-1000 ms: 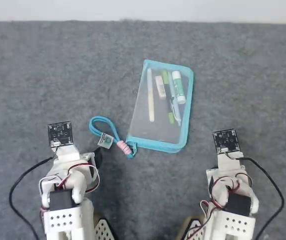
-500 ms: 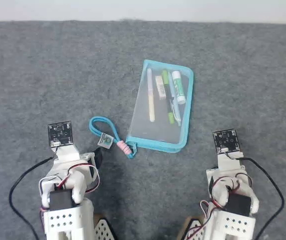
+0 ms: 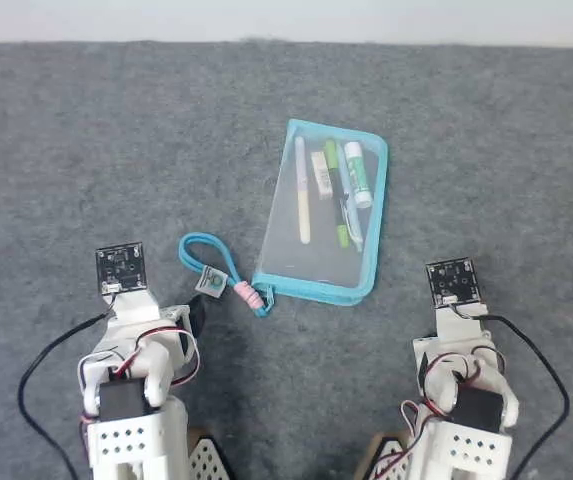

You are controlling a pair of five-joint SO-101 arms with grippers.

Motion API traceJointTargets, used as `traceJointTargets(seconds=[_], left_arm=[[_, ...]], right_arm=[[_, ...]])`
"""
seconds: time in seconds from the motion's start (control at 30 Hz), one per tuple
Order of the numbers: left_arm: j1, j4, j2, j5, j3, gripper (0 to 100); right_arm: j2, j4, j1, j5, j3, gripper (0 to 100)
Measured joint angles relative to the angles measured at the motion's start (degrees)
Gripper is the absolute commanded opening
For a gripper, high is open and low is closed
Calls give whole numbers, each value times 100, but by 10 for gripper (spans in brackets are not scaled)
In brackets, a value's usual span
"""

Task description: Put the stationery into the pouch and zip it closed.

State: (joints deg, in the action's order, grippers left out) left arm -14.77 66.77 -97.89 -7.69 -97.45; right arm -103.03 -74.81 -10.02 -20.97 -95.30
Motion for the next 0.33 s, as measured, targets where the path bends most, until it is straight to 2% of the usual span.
traceJointTargets(seconds=[0.33], left_arm=[[0,0,-62,0,0,236]], right_arm=[[0,0,0,0,0,38]])
